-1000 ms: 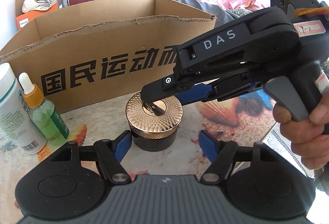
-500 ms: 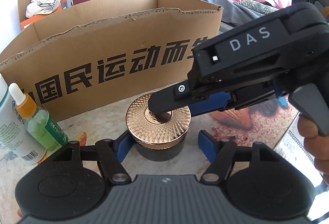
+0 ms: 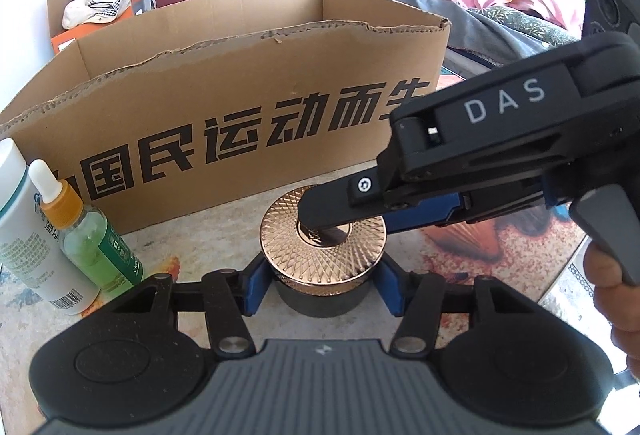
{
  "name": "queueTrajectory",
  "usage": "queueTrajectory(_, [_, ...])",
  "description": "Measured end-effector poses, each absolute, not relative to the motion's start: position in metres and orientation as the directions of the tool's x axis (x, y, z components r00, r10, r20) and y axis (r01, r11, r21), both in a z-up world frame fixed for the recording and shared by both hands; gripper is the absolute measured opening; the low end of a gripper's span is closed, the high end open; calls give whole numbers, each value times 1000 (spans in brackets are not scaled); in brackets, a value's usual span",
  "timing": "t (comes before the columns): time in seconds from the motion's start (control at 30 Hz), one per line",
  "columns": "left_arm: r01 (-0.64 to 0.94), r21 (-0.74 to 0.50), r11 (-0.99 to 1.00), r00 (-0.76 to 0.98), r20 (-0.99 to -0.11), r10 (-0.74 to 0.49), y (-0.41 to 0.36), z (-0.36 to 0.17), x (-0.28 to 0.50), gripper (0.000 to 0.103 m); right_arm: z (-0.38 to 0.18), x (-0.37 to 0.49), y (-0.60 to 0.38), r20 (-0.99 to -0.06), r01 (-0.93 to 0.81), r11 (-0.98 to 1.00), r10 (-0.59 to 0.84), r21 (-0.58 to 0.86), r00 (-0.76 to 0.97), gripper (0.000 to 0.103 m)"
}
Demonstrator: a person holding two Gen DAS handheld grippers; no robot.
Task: Organize rigid objects
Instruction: 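Close the right tool on the gold jar and lift it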
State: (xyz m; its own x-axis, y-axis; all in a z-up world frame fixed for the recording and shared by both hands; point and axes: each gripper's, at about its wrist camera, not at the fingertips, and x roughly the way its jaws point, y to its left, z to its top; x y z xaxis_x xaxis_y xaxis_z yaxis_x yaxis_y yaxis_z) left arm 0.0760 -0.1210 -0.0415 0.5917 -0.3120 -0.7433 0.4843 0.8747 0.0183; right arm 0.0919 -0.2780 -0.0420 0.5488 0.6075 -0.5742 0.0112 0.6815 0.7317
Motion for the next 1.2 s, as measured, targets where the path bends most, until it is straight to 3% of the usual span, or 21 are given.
queueTrajectory(1.2, [452,-6,892,618,-719,-318,-99,-4,65,57,-14,85,-273,-564,-41,709,593,704,574,43])
